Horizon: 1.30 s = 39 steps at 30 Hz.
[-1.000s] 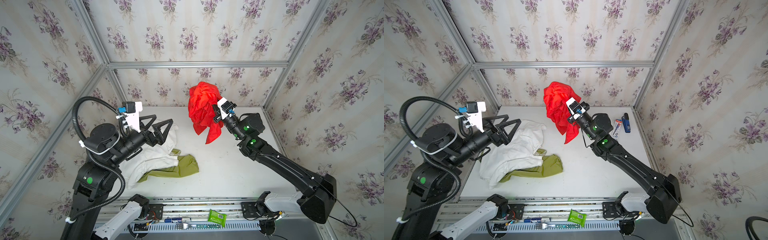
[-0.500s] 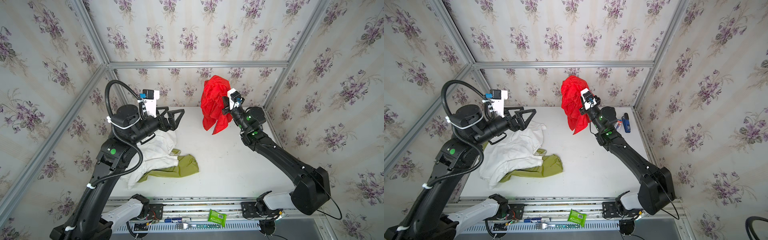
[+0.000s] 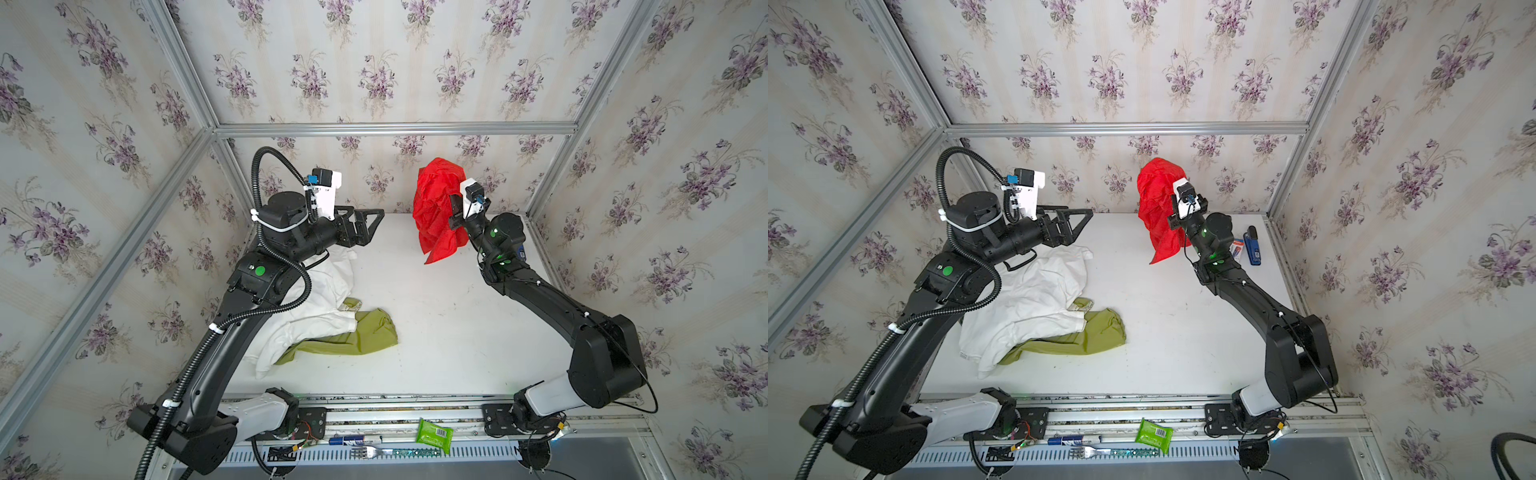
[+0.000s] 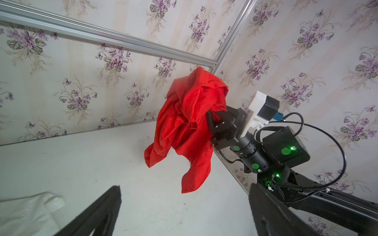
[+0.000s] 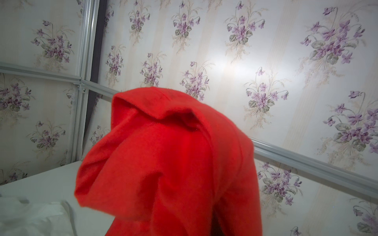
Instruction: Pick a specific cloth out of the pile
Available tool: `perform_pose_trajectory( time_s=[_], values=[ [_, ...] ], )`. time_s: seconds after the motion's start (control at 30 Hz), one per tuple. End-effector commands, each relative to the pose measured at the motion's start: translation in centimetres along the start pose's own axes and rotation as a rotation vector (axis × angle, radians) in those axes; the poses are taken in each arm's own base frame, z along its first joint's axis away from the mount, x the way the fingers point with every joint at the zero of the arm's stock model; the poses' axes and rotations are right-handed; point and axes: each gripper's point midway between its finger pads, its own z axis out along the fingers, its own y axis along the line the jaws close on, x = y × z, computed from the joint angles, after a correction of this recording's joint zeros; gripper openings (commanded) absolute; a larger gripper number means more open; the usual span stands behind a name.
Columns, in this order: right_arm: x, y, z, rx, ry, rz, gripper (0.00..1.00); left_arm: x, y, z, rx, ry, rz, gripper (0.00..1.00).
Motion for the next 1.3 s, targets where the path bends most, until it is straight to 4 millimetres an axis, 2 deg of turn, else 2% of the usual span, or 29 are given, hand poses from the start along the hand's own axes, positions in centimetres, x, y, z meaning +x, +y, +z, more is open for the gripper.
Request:
perform_pose_trajectory(
  time_s=[0.0,0.1,0.3,0.67,0.7,0.83,1.27],
  values=[
    [-0.8,-1.1,-0.2,0.050,-0.061,0.012,0.07,-0.5,-0.1,0.9,0.022,-0.021,0.007,1.00],
    [-0.1,-1.0,-0.4,0.053,-0.063,0.013,0.07,-0.1,0.2,1.3,0.020,-0.012,0.005,1.00],
    [2.5,-0.7,-0.6,0.061,-0.023,0.042,0.07,0.4,0.6,1.5,0.012,-0.004,0.006,1.00],
    [6.1,0.5,-0.5,0.027,0.050,0.084,0.07,1.4,1.3,1.1,-0.018,0.000,0.015,1.00],
    [6.6,0.5,-0.5,0.029,0.059,0.089,0.07,0.9,0.8,0.1,-0.012,-0.020,0.024,1.00],
    [8.3,0.7,-0.3,0.032,0.084,0.104,0.07,0.9,0.7,-0.3,-0.014,-0.028,0.029,1.00],
    [13.2,1.1,0.6,0.053,0.164,0.113,0.06,1.5,1.0,-0.4,-0.024,-0.020,0.024,1.00]
  ],
)
